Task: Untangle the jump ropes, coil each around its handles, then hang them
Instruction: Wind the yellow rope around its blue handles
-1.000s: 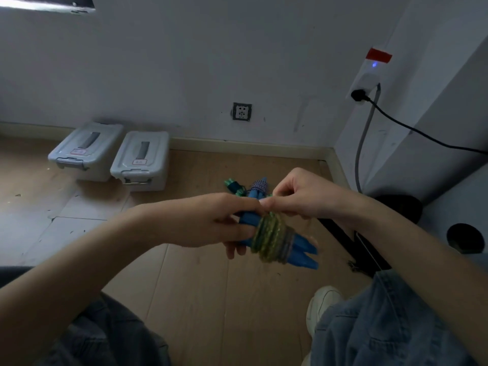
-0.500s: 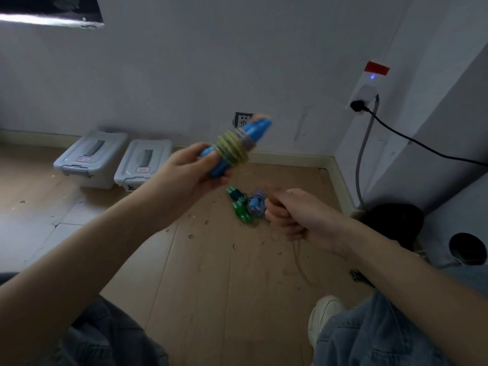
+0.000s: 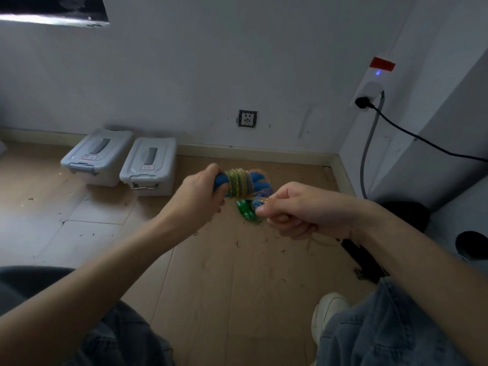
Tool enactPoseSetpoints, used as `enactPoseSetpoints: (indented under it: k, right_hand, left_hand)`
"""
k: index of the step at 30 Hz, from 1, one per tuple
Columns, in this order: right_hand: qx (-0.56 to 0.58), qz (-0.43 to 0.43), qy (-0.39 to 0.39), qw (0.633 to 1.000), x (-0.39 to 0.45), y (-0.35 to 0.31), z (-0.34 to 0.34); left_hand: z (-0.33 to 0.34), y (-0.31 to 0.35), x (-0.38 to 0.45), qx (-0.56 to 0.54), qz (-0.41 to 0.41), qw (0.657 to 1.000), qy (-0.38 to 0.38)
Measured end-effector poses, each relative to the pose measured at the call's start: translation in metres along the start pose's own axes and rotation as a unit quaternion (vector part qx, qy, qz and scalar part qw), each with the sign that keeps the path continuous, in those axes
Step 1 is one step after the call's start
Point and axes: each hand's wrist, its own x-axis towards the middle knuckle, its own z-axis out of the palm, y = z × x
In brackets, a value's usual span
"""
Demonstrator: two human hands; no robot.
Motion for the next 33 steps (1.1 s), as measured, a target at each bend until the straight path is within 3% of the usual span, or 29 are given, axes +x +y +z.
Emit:
enactPoseSetpoints:
  k: [5, 9, 11, 14, 20, 24, 27, 30, 33]
  right_hand:
    - [-0.078, 0.029, 0.106, 0.991, -0.001, -0.003, -0.016]
    - [-0.168, 0.064, 0.105, 0.978, -0.004, 0.005, -0.019]
    - [-0.140, 0.054, 0.080, 0.985, -0.005, 0.005, -0.022]
    - [-0.061, 0.026, 0.055, 0.996, -0.008, 0.000, -0.028]
    - [0.014, -0.031, 0.096, 0.995, -0.006, 0.002, -0.034]
    - [-0.006, -0.015, 0.065, 0.998, -0.002, 0.005, -0.030]
    - [0.041, -0.021, 0.036, 0.998, -0.004, 0.009, -0.029]
    - [0.119, -0.050, 0.035, 0.991, -0.002, 0.009, -0.025]
    - [0.174, -0.080, 0.101, 0.976, 0.005, 0.009, -0.015]
  left_hand:
    - [0.003, 0.010, -0.005, 0.036, 0.055, 0.988, -0.140]
    - [-0.007, 0.022, -0.006, 0.028, 0.088, 0.952, -0.292]
    - [-0.016, 0.026, -0.007, -0.033, 0.086, 0.939, -0.330]
    - [-0.028, 0.028, -0.006, -0.113, 0.091, 0.933, -0.331]
    - [-0.037, 0.028, -0.001, -0.122, 0.087, 0.937, -0.316]
    - [-0.034, 0.031, -0.004, -0.140, 0.106, 0.918, -0.356]
    - [-0.041, 0.027, -0.006, -0.250, 0.085, 0.891, -0.370]
    - [-0.044, 0.026, -0.006, -0.399, 0.035, 0.861, -0.313]
    - [-0.037, 0.028, 0.000, -0.523, -0.026, 0.826, -0.210]
